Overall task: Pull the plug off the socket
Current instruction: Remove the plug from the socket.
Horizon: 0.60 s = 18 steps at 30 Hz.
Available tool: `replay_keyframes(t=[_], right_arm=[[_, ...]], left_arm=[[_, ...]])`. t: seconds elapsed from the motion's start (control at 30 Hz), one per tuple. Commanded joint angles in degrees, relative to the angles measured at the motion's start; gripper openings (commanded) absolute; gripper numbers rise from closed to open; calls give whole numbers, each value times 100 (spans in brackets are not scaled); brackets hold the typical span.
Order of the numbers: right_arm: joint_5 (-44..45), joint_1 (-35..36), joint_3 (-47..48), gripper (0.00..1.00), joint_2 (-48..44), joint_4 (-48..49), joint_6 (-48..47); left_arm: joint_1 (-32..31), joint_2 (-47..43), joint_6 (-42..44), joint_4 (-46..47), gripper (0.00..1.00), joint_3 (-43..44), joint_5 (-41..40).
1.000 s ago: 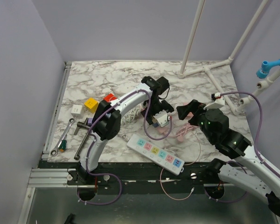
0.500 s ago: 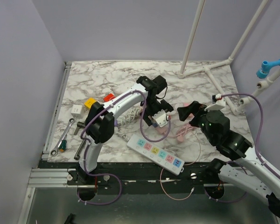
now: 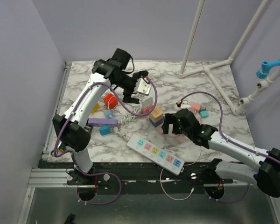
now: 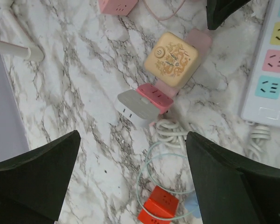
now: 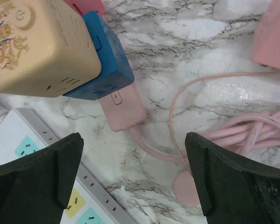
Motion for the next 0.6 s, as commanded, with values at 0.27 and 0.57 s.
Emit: replay_keyframes(t=[0.27, 0.57], right_arm=[[-390, 286, -801, 100, 417, 2659, -1344], [-138, 352, -420, 100, 1587, 3417, -1824]], left_arm=[[627, -1214, -1730, 500, 98, -935, 860], [714, -1404, -1930, 531, 98, -1050, 1057]])
